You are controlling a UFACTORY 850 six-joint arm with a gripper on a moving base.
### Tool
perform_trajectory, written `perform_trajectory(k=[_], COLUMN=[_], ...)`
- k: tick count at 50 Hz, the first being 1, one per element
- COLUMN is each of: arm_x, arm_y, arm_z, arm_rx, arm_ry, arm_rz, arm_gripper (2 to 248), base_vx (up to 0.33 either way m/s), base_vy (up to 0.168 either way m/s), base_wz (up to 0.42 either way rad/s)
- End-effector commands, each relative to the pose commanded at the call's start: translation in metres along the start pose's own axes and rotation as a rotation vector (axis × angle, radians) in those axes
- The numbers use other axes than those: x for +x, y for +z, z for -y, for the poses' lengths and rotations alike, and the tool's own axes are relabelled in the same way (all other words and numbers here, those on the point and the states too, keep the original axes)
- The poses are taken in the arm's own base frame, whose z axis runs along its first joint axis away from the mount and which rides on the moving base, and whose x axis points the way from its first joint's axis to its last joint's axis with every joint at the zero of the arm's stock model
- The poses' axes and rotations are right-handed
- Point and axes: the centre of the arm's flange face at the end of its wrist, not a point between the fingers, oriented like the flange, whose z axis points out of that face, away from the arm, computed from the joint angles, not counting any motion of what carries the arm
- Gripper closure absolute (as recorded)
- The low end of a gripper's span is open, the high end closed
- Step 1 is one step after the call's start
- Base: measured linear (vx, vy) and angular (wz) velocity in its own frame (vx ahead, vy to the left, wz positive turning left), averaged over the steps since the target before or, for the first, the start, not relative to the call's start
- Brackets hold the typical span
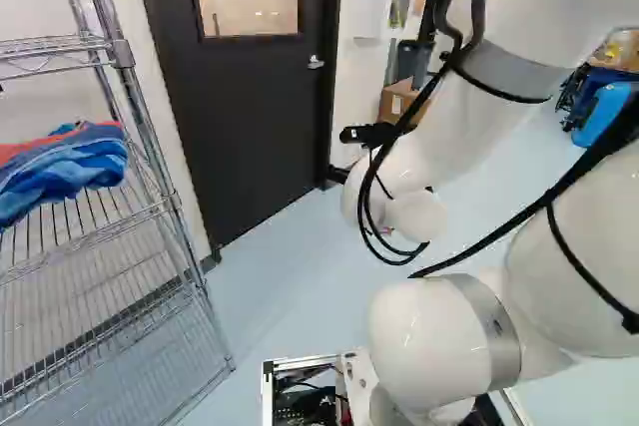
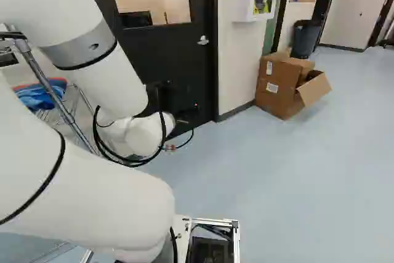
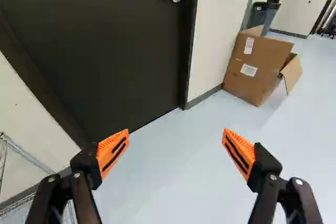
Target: Open the door and move inside
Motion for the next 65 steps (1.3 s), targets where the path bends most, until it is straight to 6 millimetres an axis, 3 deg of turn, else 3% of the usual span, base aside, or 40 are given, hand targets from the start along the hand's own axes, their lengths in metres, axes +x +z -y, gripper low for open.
perform_trajectory(k=[65], arm_x=[0.0], arm_y=[0.0], arm_z=[0.0], arm_rx=[0.0], arm_ry=[0.0], arm_rz=[0.0], arm_gripper=[3], base_vx=[0.019], base_vy=[-0.006], base_wz=[0.0])
